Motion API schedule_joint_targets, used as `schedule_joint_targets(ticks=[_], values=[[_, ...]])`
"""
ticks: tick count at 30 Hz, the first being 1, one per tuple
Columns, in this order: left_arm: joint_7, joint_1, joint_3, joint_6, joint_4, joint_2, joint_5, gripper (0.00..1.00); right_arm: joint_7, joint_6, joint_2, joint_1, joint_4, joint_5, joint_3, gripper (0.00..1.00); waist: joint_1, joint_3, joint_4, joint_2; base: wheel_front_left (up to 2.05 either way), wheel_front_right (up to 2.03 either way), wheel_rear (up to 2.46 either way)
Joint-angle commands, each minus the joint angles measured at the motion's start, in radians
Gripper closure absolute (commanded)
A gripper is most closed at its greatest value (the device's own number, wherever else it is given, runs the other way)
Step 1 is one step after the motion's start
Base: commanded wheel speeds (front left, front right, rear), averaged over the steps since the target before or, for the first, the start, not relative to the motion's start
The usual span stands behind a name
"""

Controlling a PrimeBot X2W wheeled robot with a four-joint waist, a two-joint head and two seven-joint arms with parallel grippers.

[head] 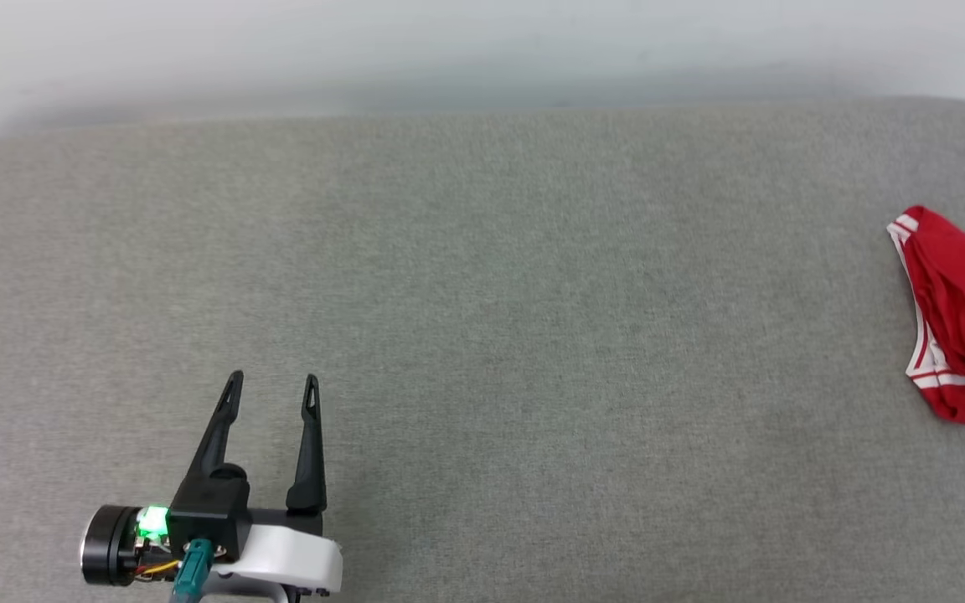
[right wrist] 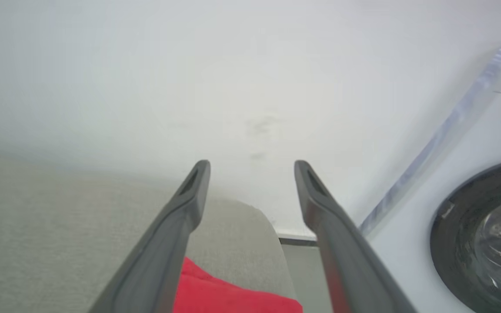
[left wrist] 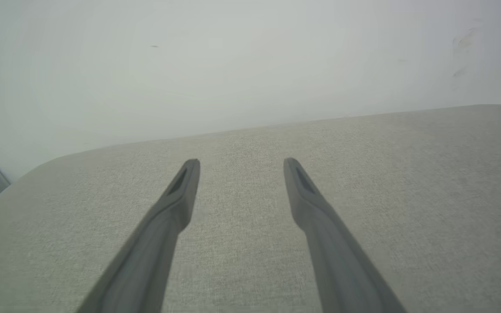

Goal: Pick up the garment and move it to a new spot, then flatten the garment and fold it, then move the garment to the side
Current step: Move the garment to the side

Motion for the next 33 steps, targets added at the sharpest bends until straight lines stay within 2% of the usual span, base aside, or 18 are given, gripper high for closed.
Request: schedule_joint_targets(ticks=[1, 4, 10, 18, 22, 25, 33], values=[[-0.002, 0.013, 0.007, -0.001, 0.003, -0.002, -0.006, 0.0, -0.03, -0.002, 0.04, 0.031, -0.042, -0.02, -0.018, 0.0, 0.0002, -0.032, 0.02, 0.0, 0.0, 0.0, 0.0], [-0.002, 0.027, 0.008, -0.006, 0.014, -0.004, -0.008, 0.0, -0.073, -0.002, 0.119, 0.082, -0.143, -0.066, -0.047, 0.0, 0.0002, -0.059, 0.035, 0.0, 0.0, 0.0, 0.0], [-0.002, 0.035, 0.009, -0.016, 0.038, -0.003, -0.01, 0.0, -0.112, -0.002, 0.267, 0.188, -0.32, -0.115, -0.039, 0.0, 0.0002, -0.102, 0.062, 0.0, 0.0, 0.0, 0.0], [-0.002, 0.057, 0.013, -0.017, 0.063, -0.008, -0.014, 0.0, -0.134, -0.002, 0.434, 0.355, -0.423, -0.143, 0.028, 0.0, 0.0002, -0.156, 0.077, 0.0, 0.0, 0.0, 0.0], [-0.002, 0.067, 0.014, -0.019, 0.074, -0.01, -0.015, 0.0, -0.137, -0.002, 0.483, 0.44, -0.412, -0.138, 0.047, 0.0, 0.0002, -0.18, 0.08, 0.0, 0.0, 0.0, 0.0], [-0.002, 0.079, 0.015, -0.023, 0.083, -0.011, -0.016, 0.0, -0.14, -0.002, 0.514, 0.495, -0.399, -0.124, 0.024, 0.0, 0.0002, -0.196, 0.084, 0.0, 0.0, 0.0, 0.0], [-0.002, 0.093, 0.019, -0.027, 0.088, -0.013, -0.015, 0.0, -0.145, -0.002, 0.552, 0.6, -0.382, -0.111, -0.009, 0.0, 0.0002, -0.213, 0.08, 0.0, 0.0, 0.0, 0.0]])
